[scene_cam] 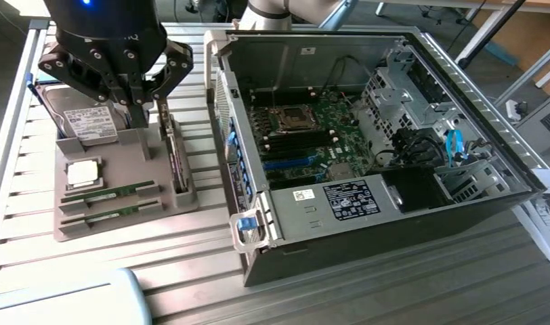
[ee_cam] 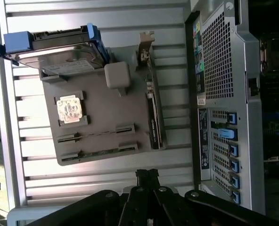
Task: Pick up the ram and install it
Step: 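Reach for the ram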
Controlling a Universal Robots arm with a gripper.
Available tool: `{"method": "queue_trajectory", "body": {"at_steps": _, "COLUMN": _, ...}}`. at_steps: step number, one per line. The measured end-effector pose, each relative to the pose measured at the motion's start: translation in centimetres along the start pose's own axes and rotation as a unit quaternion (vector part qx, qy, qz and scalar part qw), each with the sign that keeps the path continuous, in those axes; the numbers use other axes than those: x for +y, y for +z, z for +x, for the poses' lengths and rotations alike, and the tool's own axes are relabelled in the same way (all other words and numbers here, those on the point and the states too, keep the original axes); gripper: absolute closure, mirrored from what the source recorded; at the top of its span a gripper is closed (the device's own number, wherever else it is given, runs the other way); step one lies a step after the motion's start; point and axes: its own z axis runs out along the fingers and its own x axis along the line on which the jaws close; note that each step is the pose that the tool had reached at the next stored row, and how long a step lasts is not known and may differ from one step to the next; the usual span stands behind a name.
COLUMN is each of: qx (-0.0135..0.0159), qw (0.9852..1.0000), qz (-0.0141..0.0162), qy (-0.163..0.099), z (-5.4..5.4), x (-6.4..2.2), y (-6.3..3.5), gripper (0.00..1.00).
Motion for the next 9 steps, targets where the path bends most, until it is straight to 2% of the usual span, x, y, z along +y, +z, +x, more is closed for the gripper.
{"method": "queue_trajectory", "body": {"at_steps": 1, "qx": -0.0002, "qw": 1.0000, "qz": 0.0034, "qy": 0.000, "z": -0.03, "x": -0.37, "y": 0.01, "gripper": 0.89}}
{"method": "queue_trajectory", "body": {"at_steps": 3, "qx": -0.0006, "qw": 1.0000, "qz": 0.0075, "qy": 0.000, "z": -0.06, "x": -0.87, "y": 0.03, "gripper": 0.89}}
{"method": "queue_trajectory", "body": {"at_steps": 9, "qx": -0.0006, "qw": 1.0000, "qz": 0.0077, "qy": 0.000, "z": -0.06, "x": -0.91, "y": 0.03, "gripper": 0.89}}
